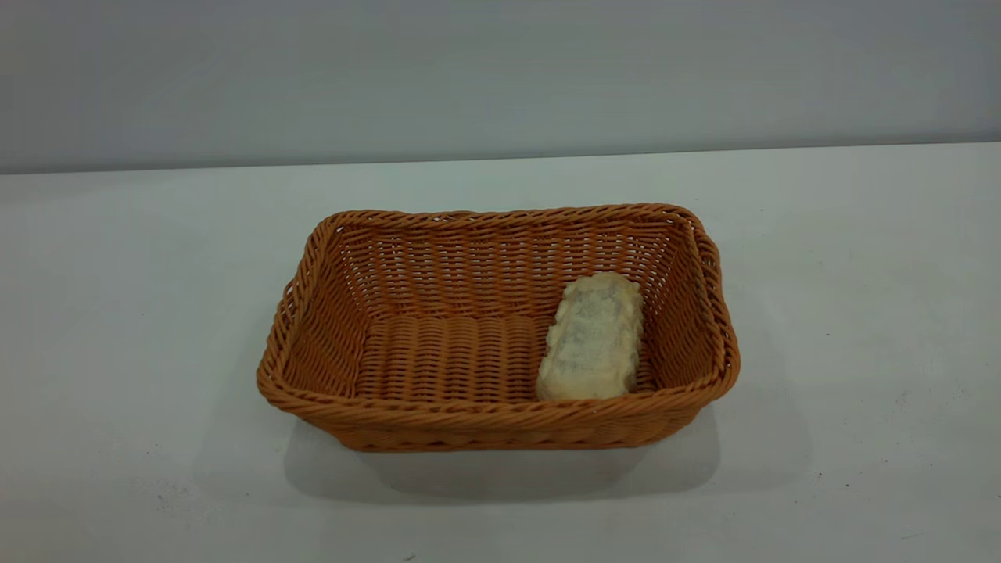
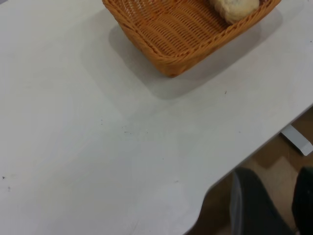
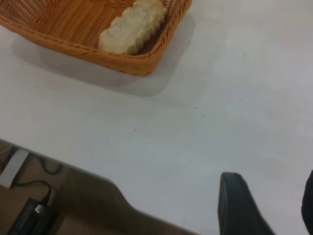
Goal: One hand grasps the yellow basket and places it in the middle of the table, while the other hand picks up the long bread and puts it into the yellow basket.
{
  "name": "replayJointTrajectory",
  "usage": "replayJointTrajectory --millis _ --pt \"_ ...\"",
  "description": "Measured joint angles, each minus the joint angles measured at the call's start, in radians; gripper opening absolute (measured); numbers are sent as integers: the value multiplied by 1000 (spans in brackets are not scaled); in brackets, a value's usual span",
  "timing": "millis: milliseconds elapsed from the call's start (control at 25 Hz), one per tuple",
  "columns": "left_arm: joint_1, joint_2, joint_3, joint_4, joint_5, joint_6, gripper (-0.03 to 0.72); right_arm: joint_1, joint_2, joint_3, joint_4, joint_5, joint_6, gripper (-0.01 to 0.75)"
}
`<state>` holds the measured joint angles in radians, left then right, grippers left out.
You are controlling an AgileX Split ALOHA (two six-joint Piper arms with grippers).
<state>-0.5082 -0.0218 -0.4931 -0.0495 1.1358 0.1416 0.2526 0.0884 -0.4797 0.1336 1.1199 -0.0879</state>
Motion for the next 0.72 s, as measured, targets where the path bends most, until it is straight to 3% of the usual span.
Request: replayJointTrajectory --millis 720 --pt "0 0 0 1 0 -1 287 0 0 0 -34 2 -48 301"
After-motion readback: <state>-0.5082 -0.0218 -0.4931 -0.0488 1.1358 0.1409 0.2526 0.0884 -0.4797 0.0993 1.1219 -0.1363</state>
